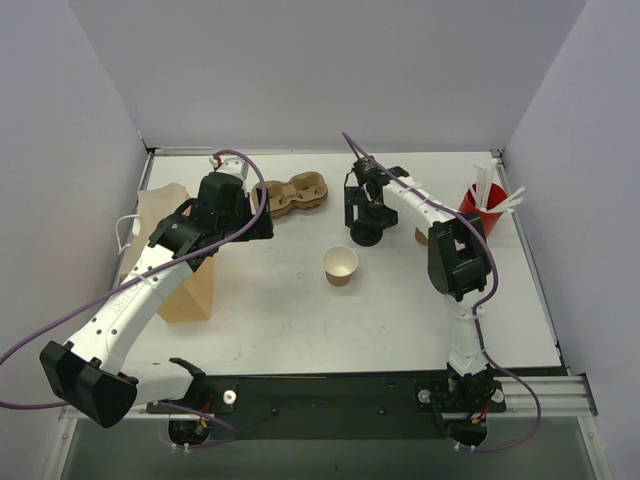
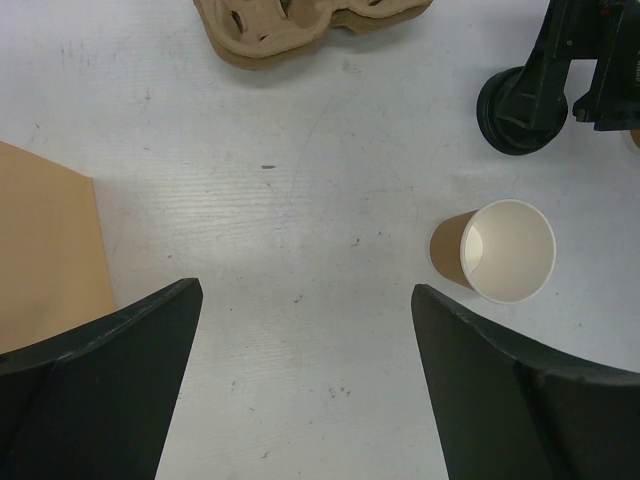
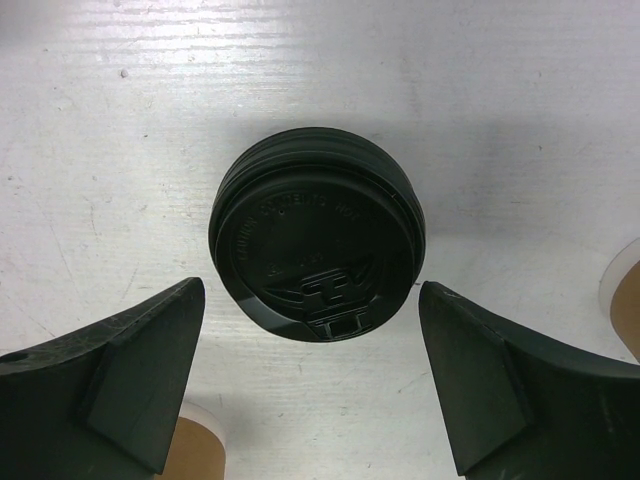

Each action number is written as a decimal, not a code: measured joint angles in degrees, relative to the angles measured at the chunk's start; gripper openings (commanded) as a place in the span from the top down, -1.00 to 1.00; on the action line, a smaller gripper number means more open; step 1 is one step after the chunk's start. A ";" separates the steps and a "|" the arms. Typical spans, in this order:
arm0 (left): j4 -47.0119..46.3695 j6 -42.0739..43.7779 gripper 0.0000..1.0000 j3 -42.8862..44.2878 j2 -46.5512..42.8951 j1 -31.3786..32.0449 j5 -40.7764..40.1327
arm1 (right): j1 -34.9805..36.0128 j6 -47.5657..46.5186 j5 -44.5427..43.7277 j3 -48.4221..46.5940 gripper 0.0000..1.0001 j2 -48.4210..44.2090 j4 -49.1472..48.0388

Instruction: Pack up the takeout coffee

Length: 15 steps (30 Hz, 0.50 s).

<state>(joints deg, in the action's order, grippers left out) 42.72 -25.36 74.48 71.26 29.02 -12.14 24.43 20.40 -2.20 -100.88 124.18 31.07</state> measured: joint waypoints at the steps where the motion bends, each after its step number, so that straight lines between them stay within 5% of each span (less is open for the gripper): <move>1: 0.00 0.00 -0.95 0.00 0.00 0.00 0.02 | -0.02 -0.11 -0.17 0.00 -0.67 0.00 0.02; 15: 0.00 0.00 -0.95 0.00 0.00 0.00 0.22 | 0.48 -1.03 -1.57 -0.09 -0.69 0.44 0.44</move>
<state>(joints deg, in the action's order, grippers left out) 42.72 -25.36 74.48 71.26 29.02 -11.92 24.91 19.38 -3.77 -100.97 124.62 31.51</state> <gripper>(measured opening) 0.975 0.845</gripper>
